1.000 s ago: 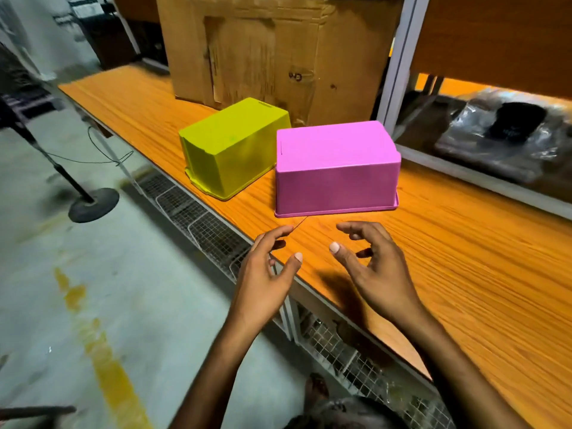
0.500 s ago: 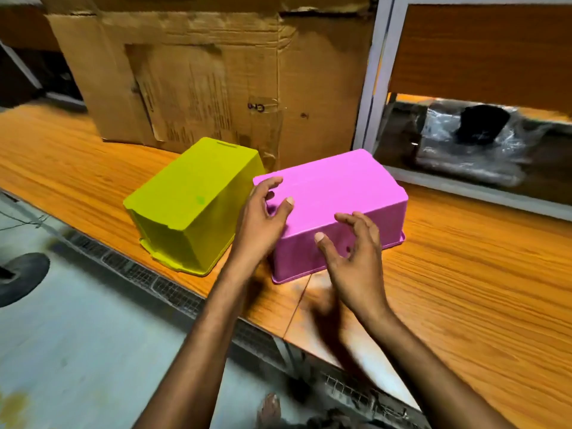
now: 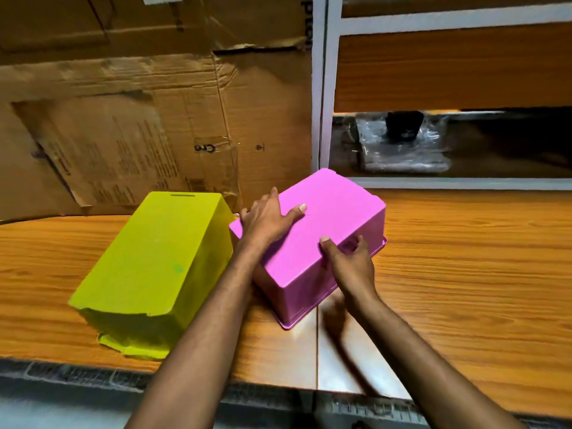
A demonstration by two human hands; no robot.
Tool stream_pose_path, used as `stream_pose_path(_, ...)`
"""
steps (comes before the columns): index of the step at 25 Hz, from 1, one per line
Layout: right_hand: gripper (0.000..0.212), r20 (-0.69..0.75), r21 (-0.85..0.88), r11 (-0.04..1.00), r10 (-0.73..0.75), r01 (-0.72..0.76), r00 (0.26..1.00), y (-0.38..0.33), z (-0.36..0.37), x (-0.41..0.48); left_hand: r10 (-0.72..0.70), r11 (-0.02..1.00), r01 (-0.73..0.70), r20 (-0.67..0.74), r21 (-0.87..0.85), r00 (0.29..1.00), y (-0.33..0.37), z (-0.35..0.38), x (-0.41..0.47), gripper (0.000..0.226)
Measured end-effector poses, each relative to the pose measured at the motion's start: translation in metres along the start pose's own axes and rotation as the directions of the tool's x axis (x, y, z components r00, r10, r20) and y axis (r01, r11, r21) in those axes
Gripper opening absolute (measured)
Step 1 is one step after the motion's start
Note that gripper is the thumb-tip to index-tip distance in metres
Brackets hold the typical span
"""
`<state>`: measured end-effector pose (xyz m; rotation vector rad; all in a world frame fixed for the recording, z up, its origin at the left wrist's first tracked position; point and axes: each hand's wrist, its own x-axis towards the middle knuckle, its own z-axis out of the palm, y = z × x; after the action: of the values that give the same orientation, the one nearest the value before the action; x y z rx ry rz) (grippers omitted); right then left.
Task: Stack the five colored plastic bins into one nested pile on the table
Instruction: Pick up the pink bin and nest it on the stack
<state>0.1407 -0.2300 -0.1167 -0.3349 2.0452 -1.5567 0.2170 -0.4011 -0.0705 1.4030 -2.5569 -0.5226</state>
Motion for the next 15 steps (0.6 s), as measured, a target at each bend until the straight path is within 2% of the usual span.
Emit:
stream_pose_path(2,0.079,0.033,0.052,0.999,-0.008,0.006,0.999,0.008,-0.006,0.008,0.020,0.999,-0.021,-0.037,-0.024,0.999,0.005,-0.003,-0.003,0.090)
stream_pose_path(4,0.068,0.049,0.077,0.996,-0.058,0.054,0.997,0.005,-0.020,0.005,0.057,0.991,-0.067,-0.086,-0.118,0.995,0.010,-0.007,-0.008,0.080)
stream_pose_path(6,0.078,0.029,0.086,0.986,-0.144,0.141,0.989,-0.013,-0.041,-0.013,0.082,0.955,-0.113,-0.119,-0.276,0.989,0.011,-0.012,-0.010,0.072)
stream_pose_path(9,0.094,-0.035,0.144,0.957,-0.251,0.253,0.967,-0.039,-0.073,-0.032,0.128,0.836,-0.218,-0.208,-0.504,0.970,0.016,-0.025,-0.015,0.069)
stream_pose_path(13,0.100,-0.096,0.150,0.912,-0.370,0.381,0.924,-0.063,-0.102,-0.032,0.152,0.708,-0.330,-0.322,-0.624,0.934,0.045,-0.038,-0.045,0.049)
stream_pose_path(15,0.096,-0.142,0.089,0.899,-0.416,0.430,0.898,-0.070,-0.115,-0.030,0.111,0.628,-0.296,-0.293,-0.720,0.950,0.059,-0.045,-0.062,0.044)
